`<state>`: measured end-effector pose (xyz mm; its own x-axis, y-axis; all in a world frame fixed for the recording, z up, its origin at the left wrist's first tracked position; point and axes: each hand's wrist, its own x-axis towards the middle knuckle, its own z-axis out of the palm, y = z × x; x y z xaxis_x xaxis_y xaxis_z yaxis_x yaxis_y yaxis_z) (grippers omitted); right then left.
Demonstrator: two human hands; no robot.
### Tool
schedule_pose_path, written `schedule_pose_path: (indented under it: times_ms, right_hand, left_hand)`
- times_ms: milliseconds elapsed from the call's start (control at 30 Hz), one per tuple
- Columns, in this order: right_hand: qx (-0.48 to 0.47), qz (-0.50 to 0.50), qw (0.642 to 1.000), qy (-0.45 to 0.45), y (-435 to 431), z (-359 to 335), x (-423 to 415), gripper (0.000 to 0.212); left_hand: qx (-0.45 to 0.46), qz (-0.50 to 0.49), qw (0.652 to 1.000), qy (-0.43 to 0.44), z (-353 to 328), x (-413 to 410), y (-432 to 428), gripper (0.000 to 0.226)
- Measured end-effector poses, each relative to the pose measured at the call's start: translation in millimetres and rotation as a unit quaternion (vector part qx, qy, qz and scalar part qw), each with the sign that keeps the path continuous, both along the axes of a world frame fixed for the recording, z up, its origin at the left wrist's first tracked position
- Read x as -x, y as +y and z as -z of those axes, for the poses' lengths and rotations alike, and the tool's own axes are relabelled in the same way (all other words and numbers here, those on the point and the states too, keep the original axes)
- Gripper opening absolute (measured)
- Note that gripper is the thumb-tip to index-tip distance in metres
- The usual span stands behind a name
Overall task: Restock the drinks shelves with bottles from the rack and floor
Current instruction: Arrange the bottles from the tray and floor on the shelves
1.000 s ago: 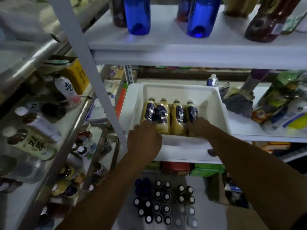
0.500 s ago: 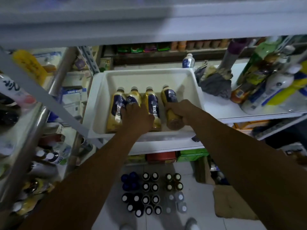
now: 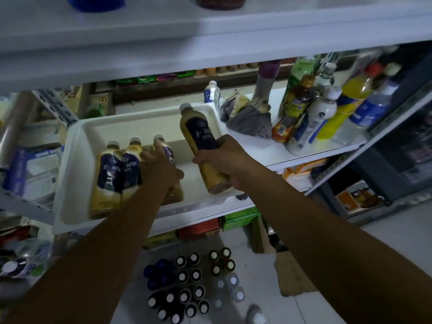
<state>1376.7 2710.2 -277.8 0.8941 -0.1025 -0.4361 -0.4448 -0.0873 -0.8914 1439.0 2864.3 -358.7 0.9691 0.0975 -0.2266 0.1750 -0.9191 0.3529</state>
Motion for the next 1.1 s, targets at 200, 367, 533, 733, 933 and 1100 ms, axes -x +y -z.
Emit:
schedule_pose_path:
  times_ms: [200,367,533,733,933,1100]
  right_hand:
    - [0.028,0.030,0.998,-0.044,1.7,10.4,3.7,0.053]
    - [0.046,0.054,0.996,-0.052,-2.9,14.6,3.7,0.057]
    - [0.038,0.057,0.995,-0.074,-0.4,5.2,11.3,0.040]
    - [-0.022,0.081,0.994,-0.069,19.7,-18.1,28.4,0.033]
    - [-0.010,0.048,0.996,-0.074,44.3,-37.4,55.7,0.029]
    - [-0.006,-0.023,0.997,-0.068,66.0,-45.8,86.0,0.026]
  left_hand:
    - [0.163,-0.083,0.976,0.117,15.3,-4.9,-10.4,0.140]
    - [0.209,-0.130,0.958,0.147,8.0,-12.1,-21.3,0.130]
    - [0.373,-0.163,0.898,0.167,-34.1,-9.8,-8.3,0.057]
    - [0.487,-0.161,0.846,0.147,-92.8,22.6,19.6,0.044]
    - [0.528,-0.150,0.826,0.125,-123.6,89.1,72.4,0.048]
    - [0.488,-0.172,0.854,0.056,-127.6,155.7,123.4,0.051]
